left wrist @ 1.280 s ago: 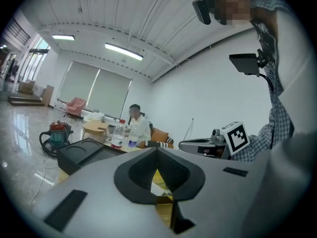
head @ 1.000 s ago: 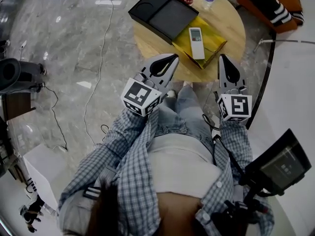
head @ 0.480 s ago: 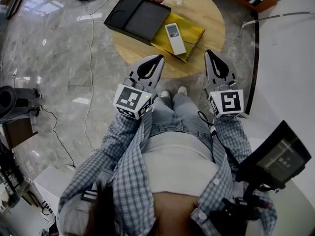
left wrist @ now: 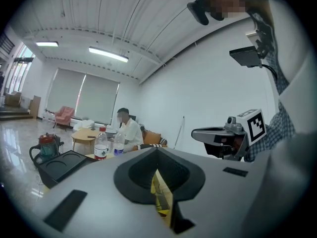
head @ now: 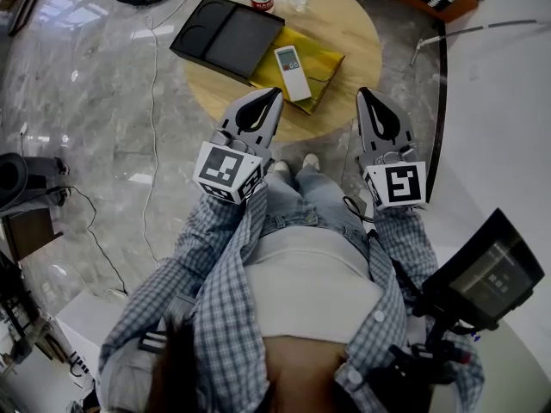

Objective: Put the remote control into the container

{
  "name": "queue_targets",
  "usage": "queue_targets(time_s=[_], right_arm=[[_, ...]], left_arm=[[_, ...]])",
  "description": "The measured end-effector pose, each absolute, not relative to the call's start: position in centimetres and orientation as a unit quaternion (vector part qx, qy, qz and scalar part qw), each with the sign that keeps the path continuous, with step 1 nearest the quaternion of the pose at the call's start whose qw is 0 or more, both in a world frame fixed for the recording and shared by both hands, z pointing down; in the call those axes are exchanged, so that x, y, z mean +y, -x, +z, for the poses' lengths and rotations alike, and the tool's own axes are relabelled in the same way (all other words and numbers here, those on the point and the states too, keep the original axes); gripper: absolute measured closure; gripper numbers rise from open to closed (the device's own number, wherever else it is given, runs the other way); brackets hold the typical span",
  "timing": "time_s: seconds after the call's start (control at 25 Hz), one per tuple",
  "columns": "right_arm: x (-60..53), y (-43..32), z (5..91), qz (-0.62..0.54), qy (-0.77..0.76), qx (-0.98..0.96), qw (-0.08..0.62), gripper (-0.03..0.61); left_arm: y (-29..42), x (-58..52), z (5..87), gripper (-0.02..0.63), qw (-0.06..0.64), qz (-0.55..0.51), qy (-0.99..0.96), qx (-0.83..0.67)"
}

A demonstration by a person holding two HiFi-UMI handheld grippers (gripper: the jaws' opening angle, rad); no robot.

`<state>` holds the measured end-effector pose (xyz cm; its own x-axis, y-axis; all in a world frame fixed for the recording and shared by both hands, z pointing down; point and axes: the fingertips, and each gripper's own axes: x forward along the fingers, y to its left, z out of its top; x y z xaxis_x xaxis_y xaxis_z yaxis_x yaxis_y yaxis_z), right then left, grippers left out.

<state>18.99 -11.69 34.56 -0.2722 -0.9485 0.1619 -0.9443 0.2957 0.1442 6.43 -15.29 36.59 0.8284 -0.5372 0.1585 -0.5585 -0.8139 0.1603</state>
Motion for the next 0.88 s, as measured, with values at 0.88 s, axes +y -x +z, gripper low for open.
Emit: queue_targets(time_s=[0.88], right_arm=[[-13.2, -17.8, 35.2, 0.0, -0.563, -0.822, 0.092, 0.572]], left_arm=[[-6.9, -14.9, 36.0, 0.604, 0.074, 0.069, -0.951, -0.293]])
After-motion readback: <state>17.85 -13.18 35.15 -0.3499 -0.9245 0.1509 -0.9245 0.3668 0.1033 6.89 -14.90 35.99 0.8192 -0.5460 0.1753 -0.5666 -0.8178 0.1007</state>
